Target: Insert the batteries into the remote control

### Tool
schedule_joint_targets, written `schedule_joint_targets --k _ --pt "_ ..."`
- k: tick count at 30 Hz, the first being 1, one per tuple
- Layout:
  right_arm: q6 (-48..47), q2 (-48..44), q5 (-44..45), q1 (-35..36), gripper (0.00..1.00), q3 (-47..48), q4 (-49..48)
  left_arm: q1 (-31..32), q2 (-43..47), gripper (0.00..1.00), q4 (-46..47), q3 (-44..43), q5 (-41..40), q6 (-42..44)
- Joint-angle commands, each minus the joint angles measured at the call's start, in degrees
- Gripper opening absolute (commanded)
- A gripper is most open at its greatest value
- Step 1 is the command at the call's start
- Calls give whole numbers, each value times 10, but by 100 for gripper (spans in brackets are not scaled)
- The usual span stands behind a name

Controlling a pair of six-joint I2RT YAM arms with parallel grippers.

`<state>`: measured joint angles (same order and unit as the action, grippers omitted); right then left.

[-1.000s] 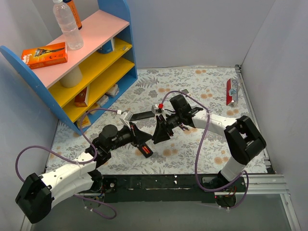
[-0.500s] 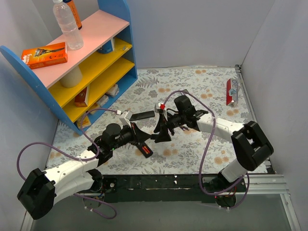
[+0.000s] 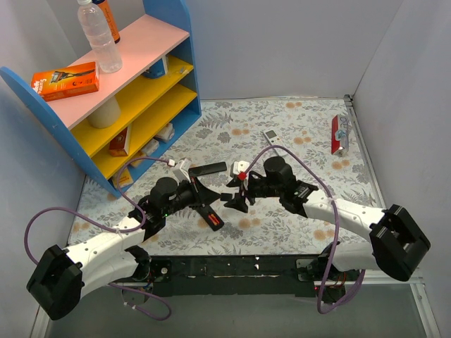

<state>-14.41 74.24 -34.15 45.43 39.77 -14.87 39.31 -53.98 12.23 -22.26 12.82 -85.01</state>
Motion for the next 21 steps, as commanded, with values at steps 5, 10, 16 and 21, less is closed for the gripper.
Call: schedule_joint_targets --k 5,10,16,21 --pt "-57 -30 169 69 71 -14 -66 -10 10 0 -1 -14 4 -33" --pt "-77 -17 216 105 68 -2 -60 -13 16 0 -4 -13 4 -39" --pt "-101 1 252 126 59 14 -31 -14 25 0 -12 -12 -4 -41" --pt "-106 8 263 131 47 20 -24 -15 26 0 -15 -15 -4 -40"
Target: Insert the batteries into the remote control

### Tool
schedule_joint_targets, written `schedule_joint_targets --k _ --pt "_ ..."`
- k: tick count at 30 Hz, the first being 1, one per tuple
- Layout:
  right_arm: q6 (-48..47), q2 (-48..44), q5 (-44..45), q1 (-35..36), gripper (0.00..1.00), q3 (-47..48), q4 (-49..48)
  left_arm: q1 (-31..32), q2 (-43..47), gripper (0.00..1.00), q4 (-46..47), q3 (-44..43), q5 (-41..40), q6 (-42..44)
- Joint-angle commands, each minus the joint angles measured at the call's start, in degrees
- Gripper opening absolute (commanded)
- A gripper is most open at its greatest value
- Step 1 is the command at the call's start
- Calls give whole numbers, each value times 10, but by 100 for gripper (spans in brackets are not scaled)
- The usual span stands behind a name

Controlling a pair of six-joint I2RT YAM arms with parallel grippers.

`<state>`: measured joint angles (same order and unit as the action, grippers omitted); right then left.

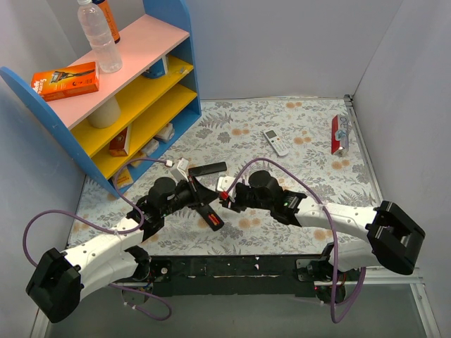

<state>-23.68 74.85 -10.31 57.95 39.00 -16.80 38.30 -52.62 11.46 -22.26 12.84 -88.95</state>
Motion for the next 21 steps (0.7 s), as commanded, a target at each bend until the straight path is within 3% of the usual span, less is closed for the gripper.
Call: schedule_joint_targets --k 1,2,6,10,13,14,15,17,21 --pt "-15 3 26 6 45 29 -3 -5 12 0 -9 -15 -5 -1" --pt "-15 4 25 7 40 30 -3 -5 12 0 -10 -16 -5 0" --pt "-15 7 21 8 33 44 12 -5 9 0 -15 -17 -8 4" --pt "-6 18 18 12 17 61 34 -6 9 0 -31 -24 -12 9" --pt "30 30 14 12 13 77 55 -6 30 24 -63 -33 -48 19" --pt "60 35 20 12 13 81 69 -6 41 42 -75 -37 -80 24" --pt "75 49 20 12 11 88 79 -6 51 50 -87 -40 -95 35" --pt "112 62 27 15 9 104 92 -6 90 62 -131 -52 -128 47" --pt "201 91 56 36 8 104 85 -7 154 75 -192 -63 -237 63"
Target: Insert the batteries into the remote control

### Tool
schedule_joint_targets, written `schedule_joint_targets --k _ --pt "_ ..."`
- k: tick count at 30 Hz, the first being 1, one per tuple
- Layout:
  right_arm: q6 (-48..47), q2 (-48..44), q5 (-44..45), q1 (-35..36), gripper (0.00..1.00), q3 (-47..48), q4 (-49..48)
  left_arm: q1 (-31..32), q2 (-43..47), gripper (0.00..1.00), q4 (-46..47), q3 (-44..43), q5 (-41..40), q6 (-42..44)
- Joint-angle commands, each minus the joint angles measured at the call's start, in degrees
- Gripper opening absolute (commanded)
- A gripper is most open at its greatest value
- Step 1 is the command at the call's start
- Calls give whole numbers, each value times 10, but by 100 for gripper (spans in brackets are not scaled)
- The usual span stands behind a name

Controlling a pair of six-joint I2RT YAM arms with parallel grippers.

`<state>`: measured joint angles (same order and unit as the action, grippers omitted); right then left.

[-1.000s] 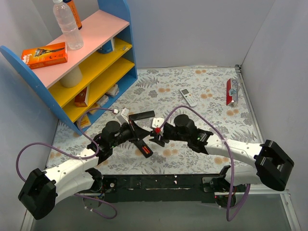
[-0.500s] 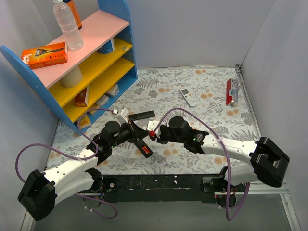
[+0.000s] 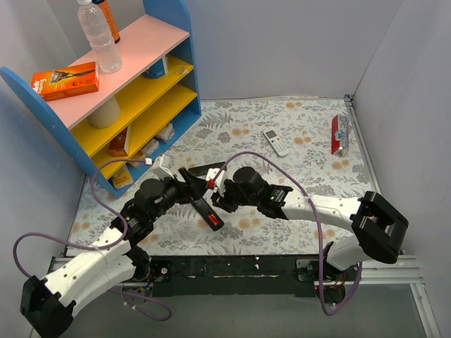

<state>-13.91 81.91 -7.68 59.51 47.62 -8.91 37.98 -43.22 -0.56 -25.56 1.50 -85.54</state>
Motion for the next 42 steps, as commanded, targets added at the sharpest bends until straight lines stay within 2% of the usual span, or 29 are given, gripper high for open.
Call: schedule_joint_targets --k 1,4,7,9,13,21,24,29,34,38,42 --pt "113 23 35 22 7 16 5 -4 70 78 -77 -25 -135 27" --pt "150 33 63 24 7 15 7 -4 82 87 -95 -17 -165 14" --pt "177 36 112 23 5 27 47 -4 47 98 -118 -18 -172 -13" --pt "187 33 152 20 4 40 74 -4 6 98 -146 -34 -171 -32" --pt "213 27 171 -6 3 53 144 -4 -62 98 -190 -61 -168 -69" --pt "234 -31 150 -60 2 -7 130 -4 -169 98 -236 -84 -162 -154" --pt "234 -46 143 -71 2 -21 126 -3 -219 98 -266 -105 -136 -197" --pt "235 -69 125 -87 2 -46 102 2 -247 98 -246 -92 -92 -242" --pt "231 -77 109 -101 2 -65 95 3 -266 98 -172 -70 -49 -276" --pt "225 -82 108 -105 1 -72 77 5 -302 98 -104 -56 24 -311" --pt "218 -93 107 -107 1 -77 76 16 -338 98 -64 -63 47 -330"
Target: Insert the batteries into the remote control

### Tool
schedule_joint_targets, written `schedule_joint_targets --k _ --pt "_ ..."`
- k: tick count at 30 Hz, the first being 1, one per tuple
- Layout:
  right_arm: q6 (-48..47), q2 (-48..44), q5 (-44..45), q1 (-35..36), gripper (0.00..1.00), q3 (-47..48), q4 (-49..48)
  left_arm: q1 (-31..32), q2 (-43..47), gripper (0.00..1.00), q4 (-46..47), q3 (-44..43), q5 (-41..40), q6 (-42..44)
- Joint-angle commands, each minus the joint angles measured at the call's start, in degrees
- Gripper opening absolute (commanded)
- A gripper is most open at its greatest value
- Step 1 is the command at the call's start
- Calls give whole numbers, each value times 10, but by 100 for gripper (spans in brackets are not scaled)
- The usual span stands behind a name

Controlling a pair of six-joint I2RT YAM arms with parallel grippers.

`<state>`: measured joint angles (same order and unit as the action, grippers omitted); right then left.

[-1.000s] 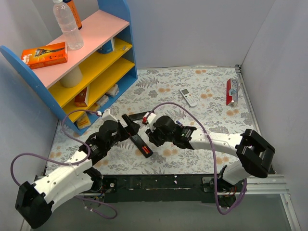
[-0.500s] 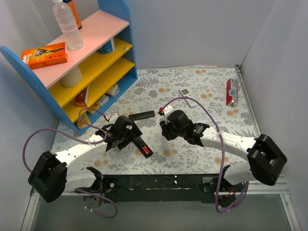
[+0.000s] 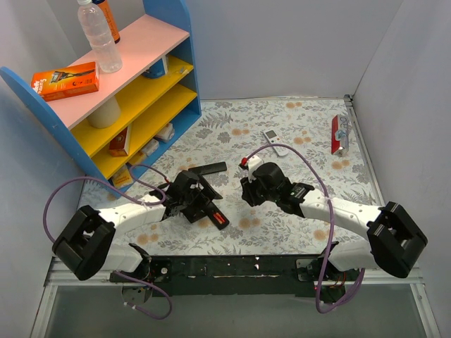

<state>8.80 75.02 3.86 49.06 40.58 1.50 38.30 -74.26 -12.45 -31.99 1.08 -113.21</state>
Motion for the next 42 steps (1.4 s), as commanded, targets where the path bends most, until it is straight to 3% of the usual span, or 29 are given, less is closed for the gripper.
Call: schedule_joint_targets --k 1,11,17,20,26,33,42 --pt "-11 -27 -9 -3 1 -8 -29 17 -32 98 60 -3 53 -56" --pt "-48 -35 -88 -2 1 -30 -73 34 -37 98 112 -2 58 -76" --pt "-30 -31 -142 16 1 -91 -197 34 53 98 68 18 -4 -65" --pt "-31 -25 -128 38 1 -108 -240 30 102 98 22 12 -61 -41" --pt "-31 -33 -67 79 1 -155 -325 -3 153 98 -26 16 -100 4" --pt "-28 -40 7 112 1 -209 -432 -54 124 98 -19 9 -59 55" --pt "-10 -17 87 152 1 -234 -524 -64 100 98 7 20 -21 53"
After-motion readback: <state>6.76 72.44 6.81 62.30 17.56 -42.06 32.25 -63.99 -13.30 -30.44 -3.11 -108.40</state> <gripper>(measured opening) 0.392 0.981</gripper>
